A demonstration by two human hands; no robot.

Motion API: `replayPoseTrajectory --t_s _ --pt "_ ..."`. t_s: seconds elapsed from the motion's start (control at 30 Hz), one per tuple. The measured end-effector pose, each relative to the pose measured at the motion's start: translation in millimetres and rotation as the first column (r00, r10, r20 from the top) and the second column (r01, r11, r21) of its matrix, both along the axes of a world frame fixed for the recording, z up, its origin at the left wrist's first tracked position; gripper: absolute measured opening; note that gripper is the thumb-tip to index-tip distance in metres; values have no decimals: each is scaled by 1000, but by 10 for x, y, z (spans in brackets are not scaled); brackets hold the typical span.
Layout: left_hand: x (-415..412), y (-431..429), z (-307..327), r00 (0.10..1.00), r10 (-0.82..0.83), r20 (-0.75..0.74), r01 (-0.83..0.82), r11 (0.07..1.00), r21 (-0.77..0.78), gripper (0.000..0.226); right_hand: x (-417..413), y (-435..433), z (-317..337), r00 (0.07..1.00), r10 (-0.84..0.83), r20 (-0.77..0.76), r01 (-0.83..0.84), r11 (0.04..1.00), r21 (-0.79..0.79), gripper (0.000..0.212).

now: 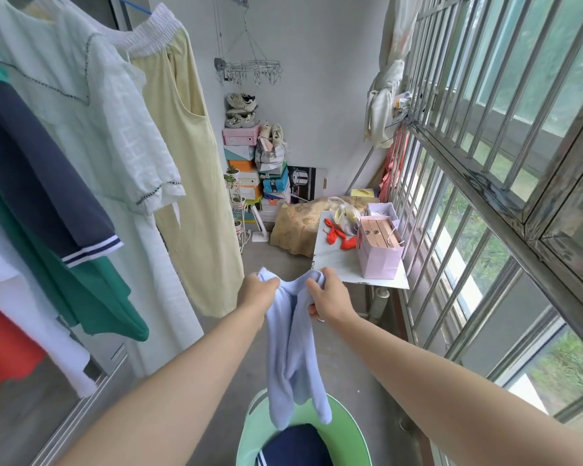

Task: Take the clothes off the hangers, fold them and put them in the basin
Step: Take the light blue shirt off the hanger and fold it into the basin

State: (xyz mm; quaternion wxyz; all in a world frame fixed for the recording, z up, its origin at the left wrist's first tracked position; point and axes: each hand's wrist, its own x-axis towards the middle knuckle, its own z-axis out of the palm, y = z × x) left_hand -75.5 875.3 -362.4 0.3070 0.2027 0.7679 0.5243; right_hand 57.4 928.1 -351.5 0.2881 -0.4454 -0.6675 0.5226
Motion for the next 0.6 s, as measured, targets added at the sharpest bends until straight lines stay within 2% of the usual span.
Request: replayPoseTrajectory --t_s 0.13,0.2,0.27,0.33,0.43,0.53,0.6 --pt "99 48 -28 999 -27 45 25 999 35 19 -29 -74 11 996 87 -28 -87 996 -2 8" --pt "157 48 -9 995 -76 71 73 996 43 26 -45 -89 10 992 123 -30 -124 992 -20 12" --pt "199 39 28 983 -160 88 155 986 63 29 -64 -92 -1 987 157 -29 -158 987 -32 20" --pt "234 15 104 966 -242 92 230 965 126 10 -65 -81 5 982 185 -33 -186 982 -29 19" --pt "248 -74 192 908 -378 182 333 913 234 23 -58 -23 16 972 236 -18 -236 972 -6 9" --pt "211 -173 178 865 -493 87 465 856 225 29 -65 27 63 948 313 55 -316 947 56 11" --pt "171 -184 113 888 -460 -7 453 872 187 23 -68 47 126 928 363 87 -369 926 79 23"
